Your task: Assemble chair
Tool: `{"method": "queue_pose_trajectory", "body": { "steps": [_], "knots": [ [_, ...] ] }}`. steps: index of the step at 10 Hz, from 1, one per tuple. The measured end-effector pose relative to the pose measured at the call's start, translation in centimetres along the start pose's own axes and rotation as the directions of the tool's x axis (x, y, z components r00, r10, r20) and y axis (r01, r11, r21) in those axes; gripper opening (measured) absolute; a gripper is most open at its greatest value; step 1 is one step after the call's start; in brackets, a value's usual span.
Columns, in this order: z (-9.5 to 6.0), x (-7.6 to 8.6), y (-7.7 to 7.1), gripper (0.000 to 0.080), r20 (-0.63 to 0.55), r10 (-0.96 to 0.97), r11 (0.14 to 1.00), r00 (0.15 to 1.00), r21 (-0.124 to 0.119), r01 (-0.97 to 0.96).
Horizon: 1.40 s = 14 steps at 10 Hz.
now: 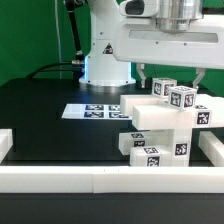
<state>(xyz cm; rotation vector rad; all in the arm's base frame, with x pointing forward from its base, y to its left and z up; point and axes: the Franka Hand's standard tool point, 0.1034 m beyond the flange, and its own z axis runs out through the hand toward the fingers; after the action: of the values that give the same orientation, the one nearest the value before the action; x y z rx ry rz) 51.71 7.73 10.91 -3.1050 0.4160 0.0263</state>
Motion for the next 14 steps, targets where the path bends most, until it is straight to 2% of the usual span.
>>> {"method": "queue_pose_trajectory", "body": {
  "steps": [5, 8, 10, 11, 12, 14],
  "knots": [
    [0.01, 0.14, 0.34, 0.0649, 0.0, -0.273, 0.962, 0.962, -0.002, 0.273],
    [0.01, 0.29, 0.72, 0.0649, 0.003, -0.46, 0.888, 0.888, -0.01, 0.46],
    [0.08, 0.27, 0.77, 0.0396, 0.004, -0.447, 0.894, 0.894, -0.011, 0.447],
    [0.09, 0.27, 0.77, 0.0396, 0.004, -0.447, 0.894, 0.894, -0.011, 0.447],
    [0.11, 0.27, 0.78, 0.0275, 0.005, -0.439, 0.898, 0.898, -0.011, 0.439],
    [0.13, 0.26, 0.79, 0.0275, 0.005, -0.412, 0.911, 0.911, -0.011, 0.412]
  ]
}}
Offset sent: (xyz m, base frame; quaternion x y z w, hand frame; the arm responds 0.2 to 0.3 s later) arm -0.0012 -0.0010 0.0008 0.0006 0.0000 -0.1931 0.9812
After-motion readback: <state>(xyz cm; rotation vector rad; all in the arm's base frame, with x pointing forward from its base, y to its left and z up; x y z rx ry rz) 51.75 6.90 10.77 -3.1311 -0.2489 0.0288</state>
